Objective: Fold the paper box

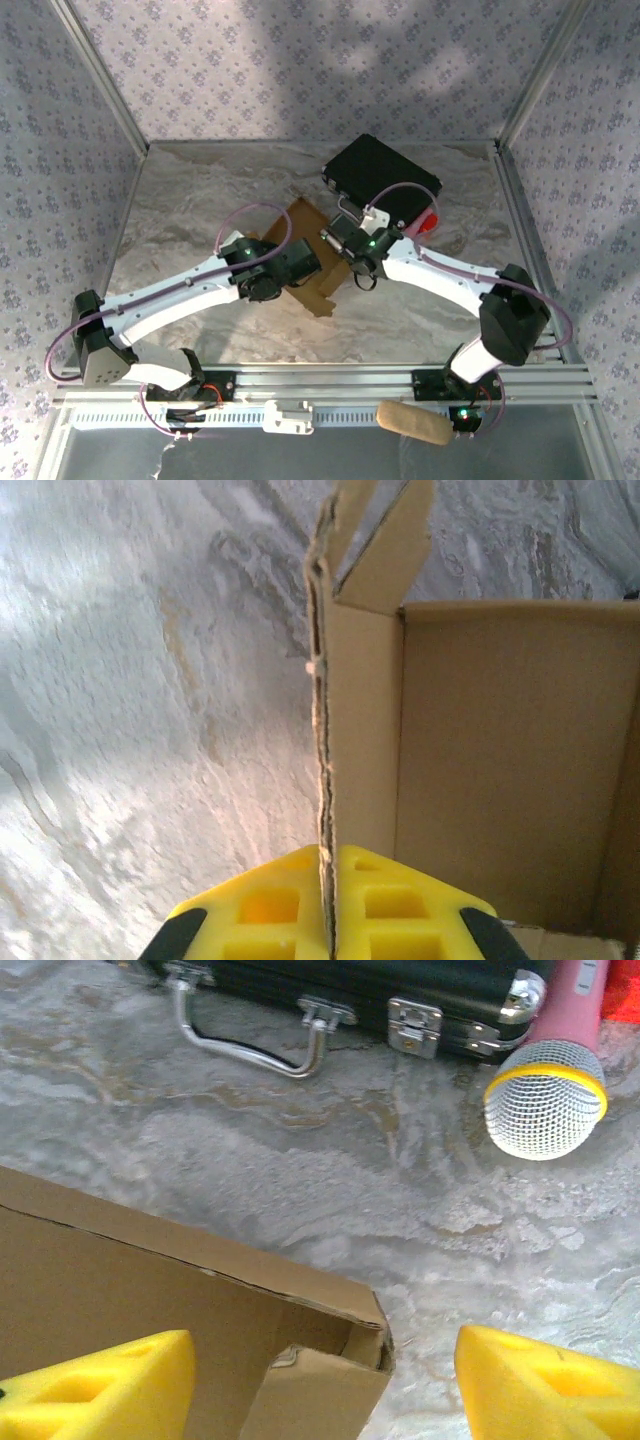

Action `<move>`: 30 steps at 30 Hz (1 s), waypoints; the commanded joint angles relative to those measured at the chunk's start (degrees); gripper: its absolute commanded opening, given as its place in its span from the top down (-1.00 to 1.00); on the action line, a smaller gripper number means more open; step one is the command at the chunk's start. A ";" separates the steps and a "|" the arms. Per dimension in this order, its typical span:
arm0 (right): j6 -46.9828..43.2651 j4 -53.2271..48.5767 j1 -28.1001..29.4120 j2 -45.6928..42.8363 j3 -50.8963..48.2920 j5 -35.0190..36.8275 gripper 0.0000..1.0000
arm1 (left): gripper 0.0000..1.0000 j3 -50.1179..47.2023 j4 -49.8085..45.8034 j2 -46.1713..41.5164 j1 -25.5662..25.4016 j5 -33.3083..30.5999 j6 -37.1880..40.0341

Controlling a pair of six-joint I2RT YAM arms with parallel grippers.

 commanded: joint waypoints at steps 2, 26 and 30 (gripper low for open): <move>-1.76 -1.65 -1.12 -7.30 2.79 -0.74 -0.41 | 1.00 3.41 2.12 -0.99 4.19 -2.08 24.89; -36.00 27.56 -19.18 -16.35 -18.61 -42.03 -0.47 | 1.00 29.55 0.60 21.04 23.96 25.35 130.80; -38.28 28.31 -16.43 -11.08 -18.11 -41.63 -0.43 | 0.33 32.75 5.47 23.06 23.40 22.43 129.14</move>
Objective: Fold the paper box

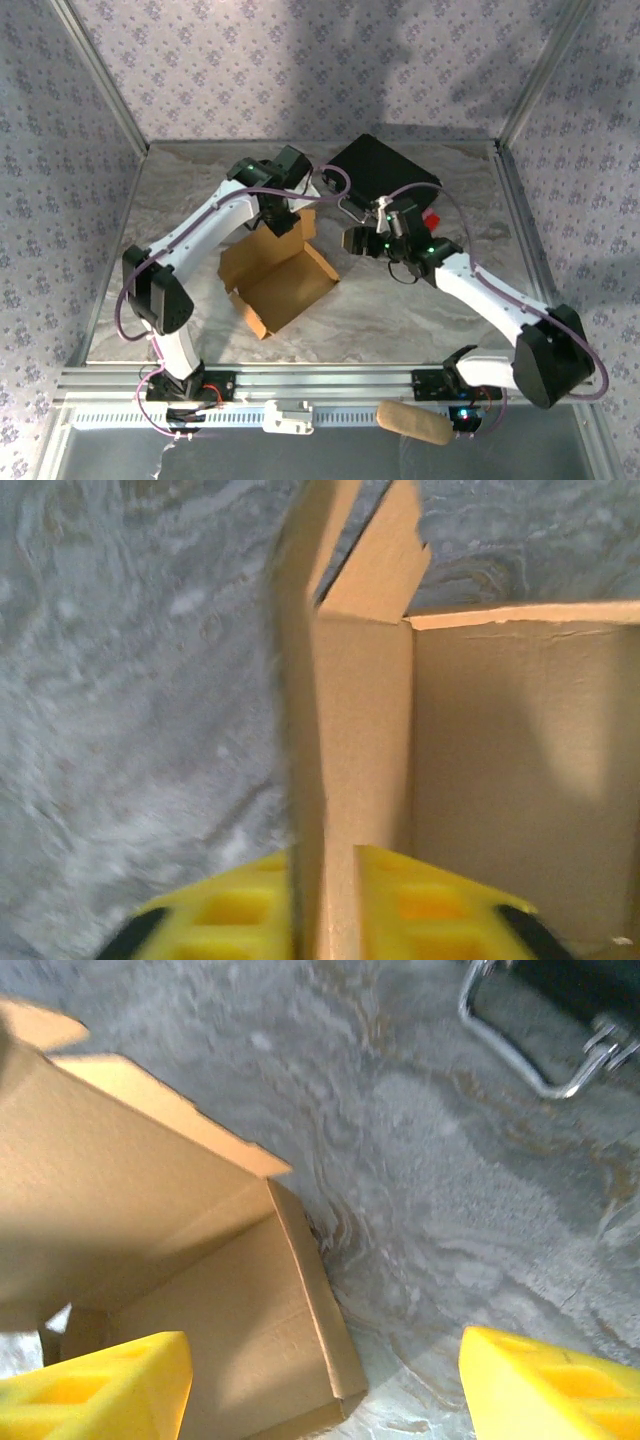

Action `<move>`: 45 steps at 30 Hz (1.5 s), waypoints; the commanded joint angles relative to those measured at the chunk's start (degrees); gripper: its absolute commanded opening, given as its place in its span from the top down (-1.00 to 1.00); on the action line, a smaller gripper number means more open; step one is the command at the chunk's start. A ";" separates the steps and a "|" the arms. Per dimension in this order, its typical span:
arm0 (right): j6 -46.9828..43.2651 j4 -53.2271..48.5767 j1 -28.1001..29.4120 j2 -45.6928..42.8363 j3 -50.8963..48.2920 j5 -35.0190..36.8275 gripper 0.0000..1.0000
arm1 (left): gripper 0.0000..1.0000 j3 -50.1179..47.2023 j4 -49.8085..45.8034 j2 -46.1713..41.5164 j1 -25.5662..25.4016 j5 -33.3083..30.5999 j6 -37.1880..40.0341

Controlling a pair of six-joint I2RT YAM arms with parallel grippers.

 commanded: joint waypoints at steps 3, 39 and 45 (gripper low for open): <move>-6.29 -0.79 3.37 8.10 3.17 0.19 -0.32 | -0.08 5.20 7.43 -2.36 -3.45 -8.19 -0.25; -6.82 -16.98 13.05 33.61 17.26 21.65 0.84 | 0.22 -62.94 19.26 -65.34 -14.91 -9.60 -73.15; -6.40 -17.06 11.45 32.77 15.74 21.00 0.87 | 0.16 -81.39 43.40 -66.84 3.46 11.47 -73.74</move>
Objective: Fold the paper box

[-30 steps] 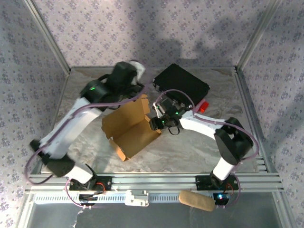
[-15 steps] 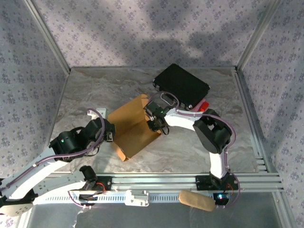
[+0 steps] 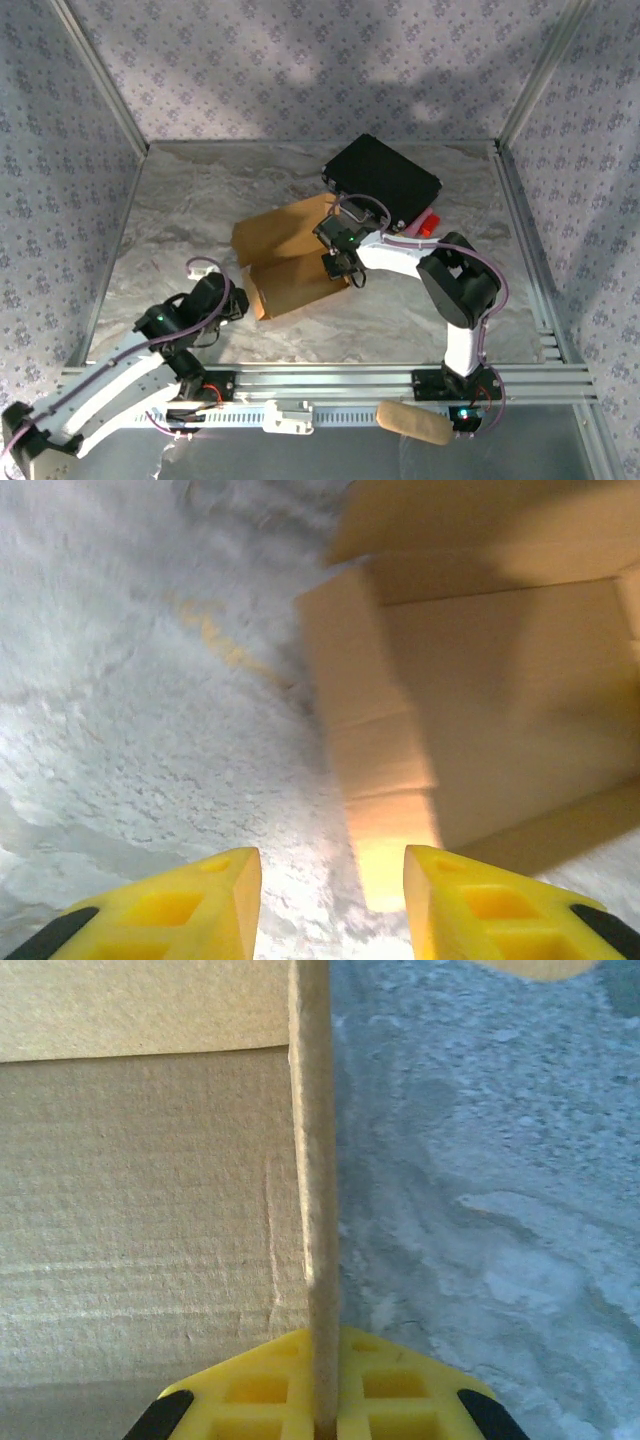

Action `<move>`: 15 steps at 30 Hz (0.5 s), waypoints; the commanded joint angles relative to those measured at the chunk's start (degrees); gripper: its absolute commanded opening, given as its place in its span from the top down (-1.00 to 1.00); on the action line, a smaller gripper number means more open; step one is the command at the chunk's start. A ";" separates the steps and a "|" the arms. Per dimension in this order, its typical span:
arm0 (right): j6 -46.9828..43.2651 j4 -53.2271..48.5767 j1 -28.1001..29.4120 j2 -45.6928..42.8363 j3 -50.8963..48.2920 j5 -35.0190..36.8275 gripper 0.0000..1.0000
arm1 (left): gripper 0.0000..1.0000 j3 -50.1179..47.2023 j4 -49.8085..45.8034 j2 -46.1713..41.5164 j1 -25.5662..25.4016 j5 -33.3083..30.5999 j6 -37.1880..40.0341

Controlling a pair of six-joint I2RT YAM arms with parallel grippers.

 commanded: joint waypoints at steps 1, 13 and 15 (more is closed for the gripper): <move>1.03 -3.65 -0.78 -0.30 -1.54 0.73 0.87 | 0.16 -7.50 20.17 -1.16 8.27 15.42 -1.67; 1.42 -3.52 -0.92 -0.27 -1.18 0.25 0.90 | 0.31 -14.51 36.47 4.31 12.25 21.35 -1.77; 1.63 -3.65 -0.79 -0.33 -1.19 0.26 0.91 | 0.36 -13.85 35.16 5.57 12.47 20.61 -1.56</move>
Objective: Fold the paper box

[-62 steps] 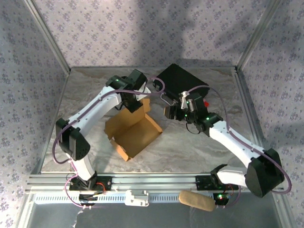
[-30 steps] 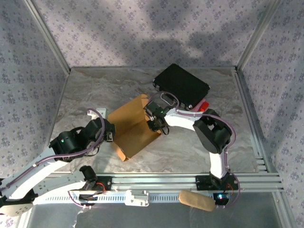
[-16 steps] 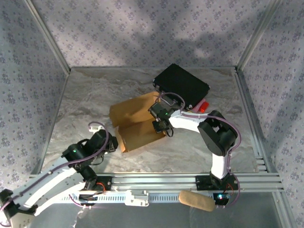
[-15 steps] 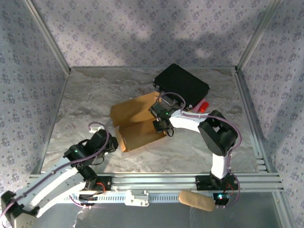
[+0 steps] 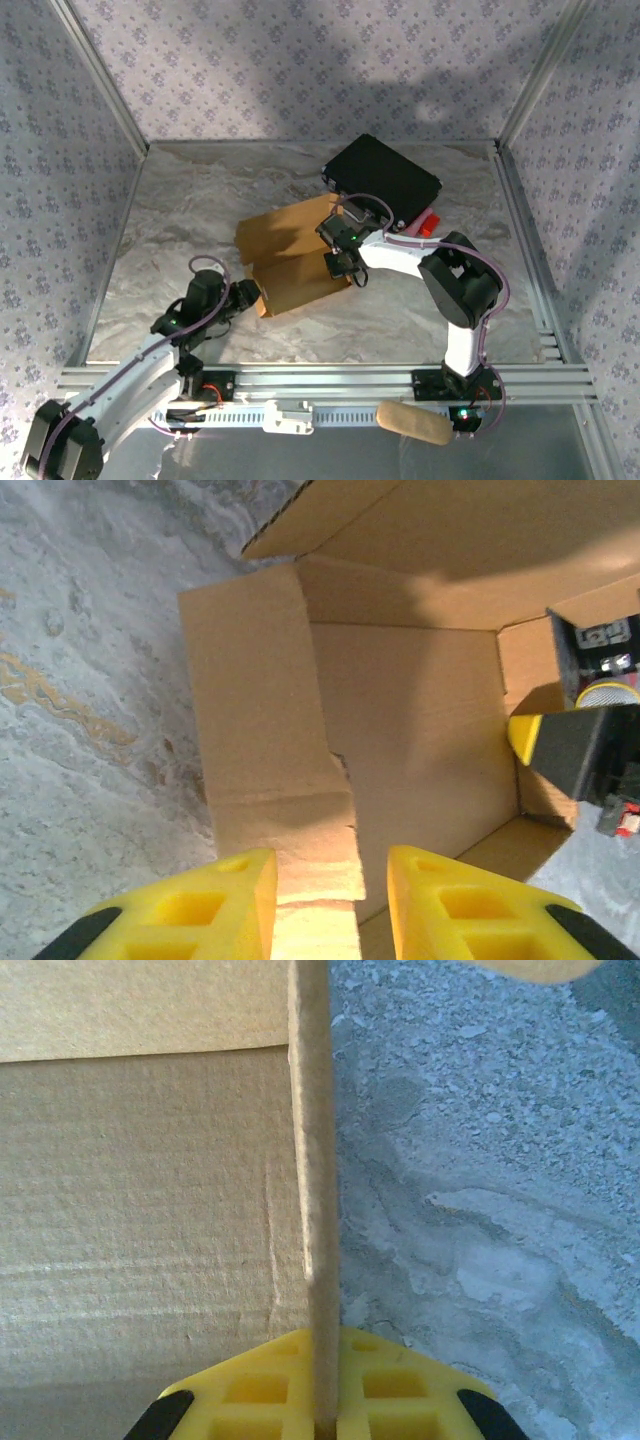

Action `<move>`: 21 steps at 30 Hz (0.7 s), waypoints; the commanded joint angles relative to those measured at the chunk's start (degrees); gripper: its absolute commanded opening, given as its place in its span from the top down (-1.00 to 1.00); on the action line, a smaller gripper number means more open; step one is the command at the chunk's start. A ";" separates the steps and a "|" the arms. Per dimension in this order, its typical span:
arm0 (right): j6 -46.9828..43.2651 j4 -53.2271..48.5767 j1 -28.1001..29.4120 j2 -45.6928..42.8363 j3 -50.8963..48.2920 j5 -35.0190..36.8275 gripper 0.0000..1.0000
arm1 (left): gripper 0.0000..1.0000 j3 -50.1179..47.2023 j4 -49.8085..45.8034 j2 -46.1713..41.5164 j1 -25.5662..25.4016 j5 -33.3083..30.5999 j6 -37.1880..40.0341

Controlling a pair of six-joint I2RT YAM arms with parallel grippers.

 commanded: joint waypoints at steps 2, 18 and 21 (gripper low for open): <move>1.25 -3.55 -0.23 -0.15 -0.92 0.33 0.91 | 0.43 1.38 -3.22 0.92 0.56 -1.58 0.24; 1.51 -3.24 -0.06 0.38 -1.03 -0.11 0.94 | 0.29 0.03 1.13 2.45 5.73 2.04 1.89; 1.60 -3.45 0.23 0.63 -0.67 0.01 0.94 | 0.30 0.03 4.49 5.58 5.69 3.30 1.46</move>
